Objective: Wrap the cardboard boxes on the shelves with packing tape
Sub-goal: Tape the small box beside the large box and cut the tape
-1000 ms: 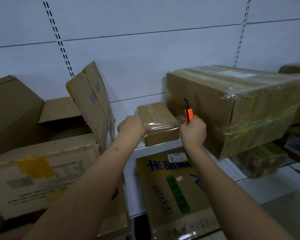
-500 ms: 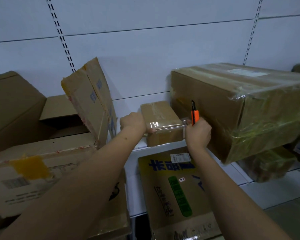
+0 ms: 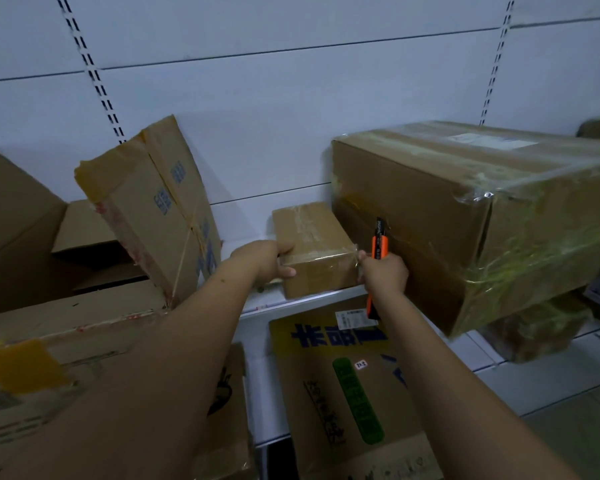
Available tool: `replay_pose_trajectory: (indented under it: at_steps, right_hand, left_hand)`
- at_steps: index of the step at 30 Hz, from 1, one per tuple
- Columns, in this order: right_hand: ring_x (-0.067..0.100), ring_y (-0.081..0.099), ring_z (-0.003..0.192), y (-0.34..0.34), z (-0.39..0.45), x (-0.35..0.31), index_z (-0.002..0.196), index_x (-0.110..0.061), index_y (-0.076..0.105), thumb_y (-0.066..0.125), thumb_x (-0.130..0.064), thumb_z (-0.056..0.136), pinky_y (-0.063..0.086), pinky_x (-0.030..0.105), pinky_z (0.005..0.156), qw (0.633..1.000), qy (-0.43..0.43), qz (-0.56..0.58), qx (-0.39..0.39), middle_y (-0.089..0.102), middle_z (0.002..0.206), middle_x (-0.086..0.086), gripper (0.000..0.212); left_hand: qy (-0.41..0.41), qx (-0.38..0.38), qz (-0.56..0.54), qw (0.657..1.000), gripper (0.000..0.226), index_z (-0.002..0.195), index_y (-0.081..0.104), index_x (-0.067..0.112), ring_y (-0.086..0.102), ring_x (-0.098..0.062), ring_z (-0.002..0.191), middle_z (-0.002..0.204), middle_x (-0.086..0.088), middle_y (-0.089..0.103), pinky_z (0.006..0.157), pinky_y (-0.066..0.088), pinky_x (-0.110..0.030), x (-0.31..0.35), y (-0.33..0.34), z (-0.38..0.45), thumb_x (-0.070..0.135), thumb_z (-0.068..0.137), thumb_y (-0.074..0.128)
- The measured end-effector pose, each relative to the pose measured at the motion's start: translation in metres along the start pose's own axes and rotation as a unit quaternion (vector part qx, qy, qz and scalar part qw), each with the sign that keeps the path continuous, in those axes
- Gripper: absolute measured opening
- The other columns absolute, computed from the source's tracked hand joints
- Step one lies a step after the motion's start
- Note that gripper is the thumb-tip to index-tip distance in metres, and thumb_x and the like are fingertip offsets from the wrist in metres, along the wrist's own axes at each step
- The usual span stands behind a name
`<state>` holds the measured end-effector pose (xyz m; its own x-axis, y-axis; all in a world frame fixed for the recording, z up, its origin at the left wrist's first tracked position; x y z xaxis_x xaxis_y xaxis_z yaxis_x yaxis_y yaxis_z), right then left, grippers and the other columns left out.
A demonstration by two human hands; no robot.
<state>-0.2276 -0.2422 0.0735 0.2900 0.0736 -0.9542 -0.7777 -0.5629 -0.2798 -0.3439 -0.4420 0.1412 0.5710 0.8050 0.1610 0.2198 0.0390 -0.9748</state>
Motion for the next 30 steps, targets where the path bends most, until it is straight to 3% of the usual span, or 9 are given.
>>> replay_pose_trajectory:
  at_steps: [4,7,13,18,20,22,25,27,30]
  right_hand:
    - [0.026,0.067,0.087,0.001,0.0,-0.003,0.103,-0.004,0.062,0.062,-0.039,0.094,0.057,0.041,0.079,0.999,0.021,-0.033,-0.002,0.068,0.098,0.011,0.036]
    - [0.02,0.057,0.082,-0.006,-0.013,-0.011,0.108,-0.004,0.059,0.061,-0.037,0.096,0.046,0.033,0.068,0.996,-0.008,-0.089,0.024,0.063,0.101,0.01,0.034]
    - [0.018,0.063,0.085,-0.015,-0.062,-0.03,0.11,-0.01,0.066,0.062,-0.018,0.095,0.045,0.026,0.072,0.946,-0.26,-0.14,0.135,0.063,0.107,0.002,0.018]
    - [0.017,0.063,0.075,-0.001,-0.058,-0.032,0.101,-0.013,0.067,0.061,-0.033,0.096,0.044,0.026,0.061,0.939,-0.265,-0.205,0.082,0.066,0.092,0.002,0.021]
    - [0.018,0.064,0.083,0.0,-0.054,-0.033,0.11,-0.015,0.067,0.058,-0.038,0.097,0.047,0.028,0.063,0.923,-0.285,-0.243,0.083,0.067,0.102,0.001,0.029]
    - [0.021,0.06,0.107,-0.002,-0.053,-0.033,0.127,-0.014,0.064,0.059,-0.037,0.097,0.052,0.033,0.076,0.913,-0.302,-0.258,0.092,0.067,0.121,0.003,0.038]
    - [0.025,0.05,0.128,0.002,-0.046,-0.035,0.134,-0.006,0.057,0.063,-0.028,0.095,0.052,0.037,0.089,0.926,-0.28,-0.243,0.074,0.062,0.13,0.011,0.045]
    - [0.027,0.064,0.106,0.01,-0.037,-0.037,0.125,-0.005,0.06,0.063,-0.026,0.095,0.052,0.033,0.073,0.943,-0.25,-0.215,0.054,0.067,0.113,0.013,0.037]
    - [0.026,0.064,0.08,0.013,-0.026,-0.037,0.102,-0.008,0.062,0.062,-0.026,0.095,0.039,0.027,0.061,0.963,-0.214,-0.164,0.018,0.063,0.088,0.007,0.019]
  left_hand:
    - [0.002,-0.022,-0.085,0.996,0.072,0.154,0.033,0.028,0.045,-0.025,0.135,0.152,-0.005,0.045,0.111,0.033,-0.036,0.001,0.002,0.0,0.054,0.092,0.059]
    - [-0.001,0.008,-0.121,0.993,0.061,0.15,0.043,0.026,0.043,-0.025,0.137,0.154,-0.005,0.044,0.111,0.031,-0.032,-0.001,0.002,-0.002,0.055,0.097,0.051]
    - [-0.013,0.081,-0.108,0.991,0.041,0.139,0.057,0.029,0.051,-0.024,0.13,0.145,-0.002,0.054,0.107,0.042,-0.035,0.004,0.002,-0.009,0.042,0.1,0.054]
    - [-0.007,0.101,-0.107,0.989,0.044,0.139,0.058,0.024,0.055,-0.024,0.125,0.141,-0.004,0.059,0.102,0.045,-0.033,0.013,0.007,-0.023,0.044,0.099,0.054]
    - [-0.001,0.09,-0.135,0.987,0.056,0.142,0.054,0.021,0.055,-0.022,0.127,0.142,-0.004,0.057,0.106,0.044,-0.035,0.015,0.012,-0.032,0.053,0.096,0.054]
    - [0.013,0.063,-0.163,0.984,0.076,0.146,0.047,0.016,0.055,-0.02,0.126,0.143,-0.005,0.056,0.106,0.044,-0.038,0.021,0.02,-0.042,0.064,0.089,0.057]
    - [0.036,0.06,-0.155,0.985,0.087,0.15,0.037,0.014,0.054,-0.019,0.127,0.143,-0.003,0.055,0.102,0.047,-0.037,0.035,0.032,-0.058,0.062,0.084,0.066]
    - [0.036,0.062,-0.158,0.985,0.095,0.156,0.023,0.017,0.051,-0.02,0.131,0.148,-0.002,0.05,0.103,0.046,-0.036,0.039,0.039,-0.062,0.06,0.084,0.067]
    - [0.035,0.067,-0.175,0.982,0.098,0.158,0.016,0.02,0.048,-0.02,0.133,0.15,-0.002,0.047,0.104,0.045,-0.036,0.041,0.042,-0.066,0.059,0.084,0.067]
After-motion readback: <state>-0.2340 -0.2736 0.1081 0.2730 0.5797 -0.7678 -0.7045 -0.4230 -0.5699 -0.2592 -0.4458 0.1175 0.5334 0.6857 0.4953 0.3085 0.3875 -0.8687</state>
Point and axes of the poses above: each hand's wrist, its own z-axis towards the middle knuckle, its own y-axis out of the palm, x = y × z, the point moved 6 cm from there along z, towards the middle knuckle
